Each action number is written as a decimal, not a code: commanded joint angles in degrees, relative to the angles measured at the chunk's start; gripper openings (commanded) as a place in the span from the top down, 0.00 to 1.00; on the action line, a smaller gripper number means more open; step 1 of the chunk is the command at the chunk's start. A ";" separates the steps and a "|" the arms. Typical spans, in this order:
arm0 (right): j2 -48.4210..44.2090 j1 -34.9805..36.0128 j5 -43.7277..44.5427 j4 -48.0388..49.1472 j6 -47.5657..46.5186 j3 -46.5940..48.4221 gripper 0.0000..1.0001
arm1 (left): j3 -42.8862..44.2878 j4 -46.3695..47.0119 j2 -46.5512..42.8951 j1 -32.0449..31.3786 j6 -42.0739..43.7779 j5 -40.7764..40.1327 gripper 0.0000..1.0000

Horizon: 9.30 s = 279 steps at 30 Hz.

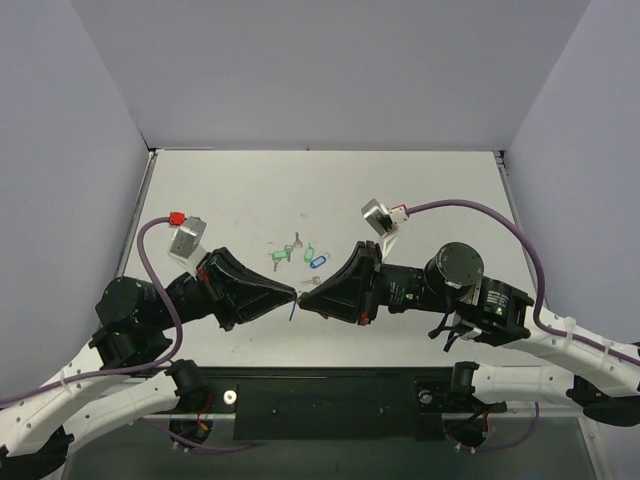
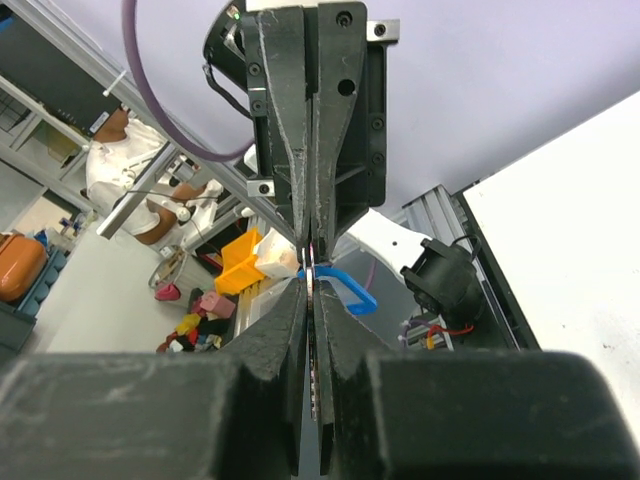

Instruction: Remove the keys from the keyring

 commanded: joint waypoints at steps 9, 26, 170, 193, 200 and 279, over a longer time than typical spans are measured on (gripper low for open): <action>0.48 0.46 0.28 -3.68 -2.32 2.23 1.00 | 9.72 -18.15 2.06 -0.53 8.00 8.16 1.00; 2.67 1.08 -2.62 -14.32 -5.05 5.66 1.00 | 15.43 -32.21 5.05 -0.61 13.71 13.00 1.00; 4.52 2.66 3.26 -13.72 -4.96 8.39 1.00 | 2.62 -15.64 -11.20 -1.41 6.08 -9.15 0.22; 6.54 2.66 -0.43 0.01 -1.18 7.24 1.00 | -4.16 1.36 -7.96 -1.49 1.06 -9.41 0.60; 6.54 2.66 -0.51 -0.34 -1.44 6.89 1.00 | -3.99 1.45 -7.26 -1.41 0.71 -9.15 0.78; 4.96 2.66 -0.08 -12.82 -4.78 8.03 1.00 | -3.45 -0.32 -8.75 -1.41 1.33 -15.65 0.26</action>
